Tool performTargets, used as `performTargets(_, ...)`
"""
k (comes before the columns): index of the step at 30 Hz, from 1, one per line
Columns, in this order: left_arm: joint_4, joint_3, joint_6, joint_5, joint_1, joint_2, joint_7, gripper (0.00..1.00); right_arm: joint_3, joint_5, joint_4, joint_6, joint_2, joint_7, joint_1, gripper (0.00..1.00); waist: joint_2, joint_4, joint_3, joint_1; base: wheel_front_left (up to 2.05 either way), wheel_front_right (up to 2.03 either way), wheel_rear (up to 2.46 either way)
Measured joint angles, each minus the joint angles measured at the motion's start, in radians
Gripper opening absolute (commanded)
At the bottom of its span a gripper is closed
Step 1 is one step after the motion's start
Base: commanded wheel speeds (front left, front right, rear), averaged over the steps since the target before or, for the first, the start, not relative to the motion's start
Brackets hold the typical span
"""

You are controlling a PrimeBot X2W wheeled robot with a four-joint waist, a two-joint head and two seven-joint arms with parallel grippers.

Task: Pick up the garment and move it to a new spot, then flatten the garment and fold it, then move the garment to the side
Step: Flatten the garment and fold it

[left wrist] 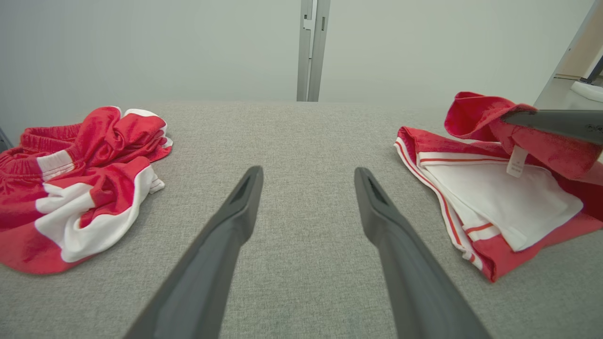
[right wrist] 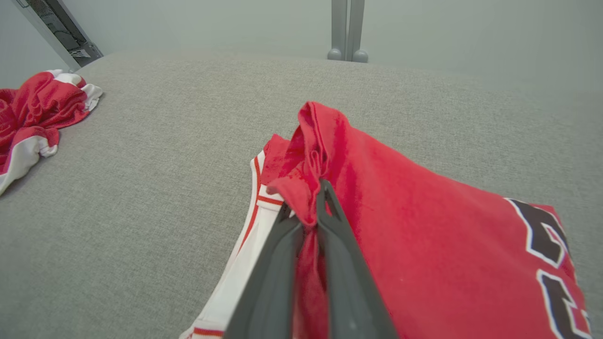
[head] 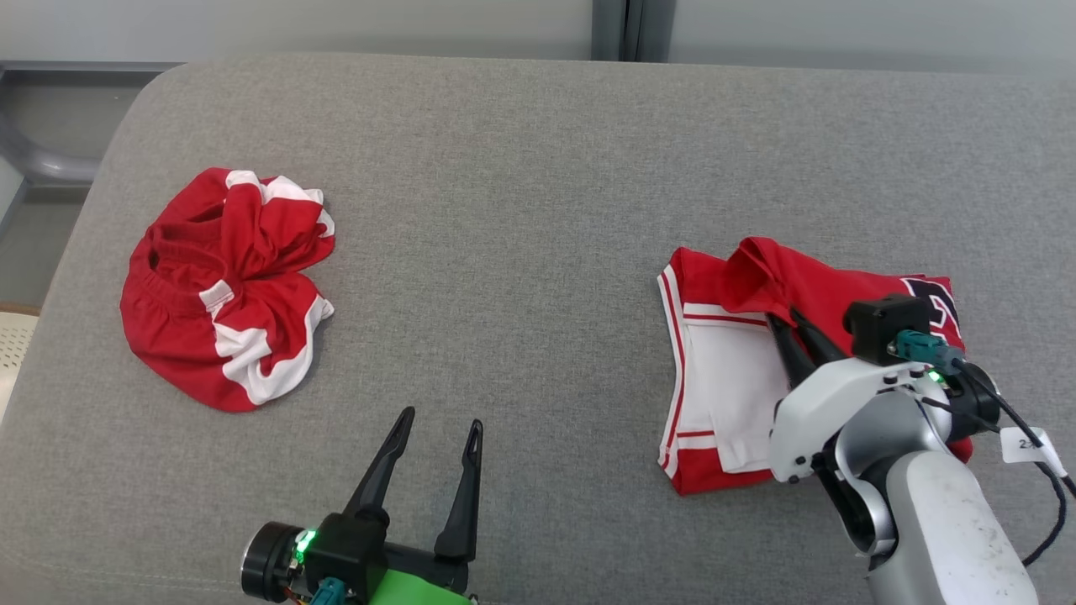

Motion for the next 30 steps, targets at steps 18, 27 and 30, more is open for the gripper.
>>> performTargets(18,0.014,-0.004,0.008,-0.009,-0.012,0.000,0.000,1.00,0.153,0.149,0.021,0.000,0.002,-0.022,-0.026,1.00,0.0000,0.013,0.002,0.0000,0.00,0.00,0.00)
performTargets(27,-0.001,0.020,0.021,-0.011,0.002,0.000,0.000,1.00,0.035,0.098,-0.141,-0.002,-0.041,-0.165,0.034,1.00,0.0000,-0.029,-0.026,0.0000,0.00,0.00,0.00)
performTargets(30,-0.015,0.037,0.029,-0.009,0.013,0.000,0.000,1.00,-0.020,0.098,-0.103,-0.001,-0.086,-0.267,0.058,1.00,0.0000,-0.049,-0.039,0.0000,0.00,0.00,0.00)
